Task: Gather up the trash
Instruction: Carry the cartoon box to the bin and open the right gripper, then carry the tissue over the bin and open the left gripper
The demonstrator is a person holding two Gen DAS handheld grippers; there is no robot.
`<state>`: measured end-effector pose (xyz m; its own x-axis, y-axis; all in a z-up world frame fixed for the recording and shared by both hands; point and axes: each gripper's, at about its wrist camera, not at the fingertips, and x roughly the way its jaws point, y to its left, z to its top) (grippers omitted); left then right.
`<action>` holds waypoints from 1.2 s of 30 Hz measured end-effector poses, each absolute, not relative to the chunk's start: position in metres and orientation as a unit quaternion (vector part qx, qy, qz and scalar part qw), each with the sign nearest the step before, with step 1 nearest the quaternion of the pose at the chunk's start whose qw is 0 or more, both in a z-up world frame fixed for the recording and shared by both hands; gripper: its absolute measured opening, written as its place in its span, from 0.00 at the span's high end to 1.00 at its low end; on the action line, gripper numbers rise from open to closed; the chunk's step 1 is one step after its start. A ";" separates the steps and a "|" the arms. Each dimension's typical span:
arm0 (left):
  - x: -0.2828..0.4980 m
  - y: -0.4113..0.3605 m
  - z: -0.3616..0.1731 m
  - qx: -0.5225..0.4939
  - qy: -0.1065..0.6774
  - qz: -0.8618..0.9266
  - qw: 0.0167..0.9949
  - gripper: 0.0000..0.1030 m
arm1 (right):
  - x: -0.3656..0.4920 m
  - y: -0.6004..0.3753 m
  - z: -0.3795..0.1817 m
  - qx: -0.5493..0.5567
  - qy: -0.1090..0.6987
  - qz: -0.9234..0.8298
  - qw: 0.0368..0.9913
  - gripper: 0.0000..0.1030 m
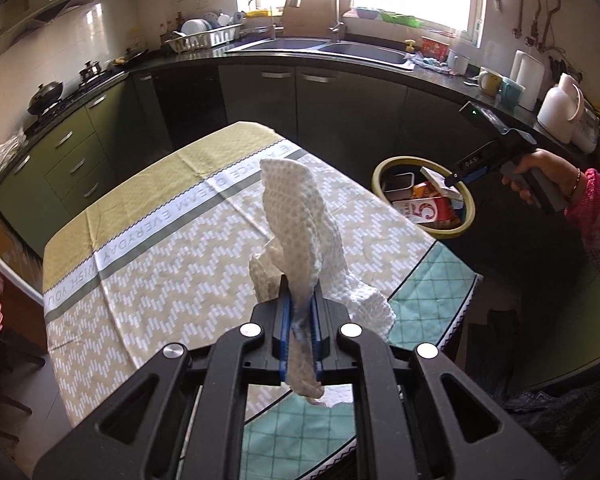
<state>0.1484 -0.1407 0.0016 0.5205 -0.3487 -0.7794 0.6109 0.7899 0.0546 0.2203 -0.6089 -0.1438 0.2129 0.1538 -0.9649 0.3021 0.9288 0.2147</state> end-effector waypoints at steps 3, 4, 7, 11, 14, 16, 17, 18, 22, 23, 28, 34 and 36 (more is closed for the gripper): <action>0.158 -0.184 0.010 0.184 0.396 -0.314 0.843 0.91 | 0.185 -0.626 -0.115 0.221 0.573 -0.023 0.789 0.31; 0.161 -0.199 0.012 0.191 0.394 -0.325 0.838 0.91 | 0.170 -0.631 -0.106 0.236 0.553 -0.012 0.799 0.30; 0.176 -0.249 0.017 0.203 0.393 -0.364 0.820 0.91 | 0.125 -0.640 -0.085 0.257 0.502 -0.007 0.826 0.29; 0.193 -0.325 0.013 0.226 0.392 -0.401 0.796 0.91 | 0.066 -0.655 -0.078 0.272 0.448 -0.037 0.851 0.27; 0.209 -0.380 -0.004 0.238 0.406 -0.421 0.775 0.91 | 0.027 -0.667 -0.091 0.301 0.426 -0.058 0.851 0.25; 0.220 -0.414 -0.022 0.249 0.430 -0.431 0.754 0.91 | 0.006 -0.678 -0.104 0.320 0.419 -0.072 0.847 0.25; 0.226 -0.430 -0.032 0.253 0.442 -0.431 0.745 0.91 | -0.003 -0.684 -0.112 0.330 0.419 -0.079 0.842 0.25; 0.232 -0.443 -0.042 0.258 0.454 -0.430 0.736 0.91 | -0.012 -0.687 -0.119 0.337 0.419 -0.086 0.839 0.25; 0.249 -0.486 -0.079 0.290 0.480 -0.415 0.716 0.91 | -0.029 -0.707 -0.151 0.374 0.417 -0.103 0.822 0.25; 0.252 -0.495 -0.086 0.297 0.483 -0.413 0.713 0.91 | -0.031 -0.711 -0.158 0.383 0.417 -0.105 0.818 0.25; 0.263 -0.522 -0.115 0.334 0.506 -0.396 0.690 0.80 | -0.034 -0.715 -0.178 0.400 0.419 -0.097 0.810 0.25; 0.265 -0.519 -0.115 0.341 0.493 -0.392 0.698 0.58 | -0.033 -0.708 -0.183 0.407 0.415 -0.087 0.809 0.25; 0.263 -0.515 -0.110 0.336 0.485 -0.399 0.702 0.57 | -0.033 -0.706 -0.180 0.404 0.415 -0.087 0.811 0.24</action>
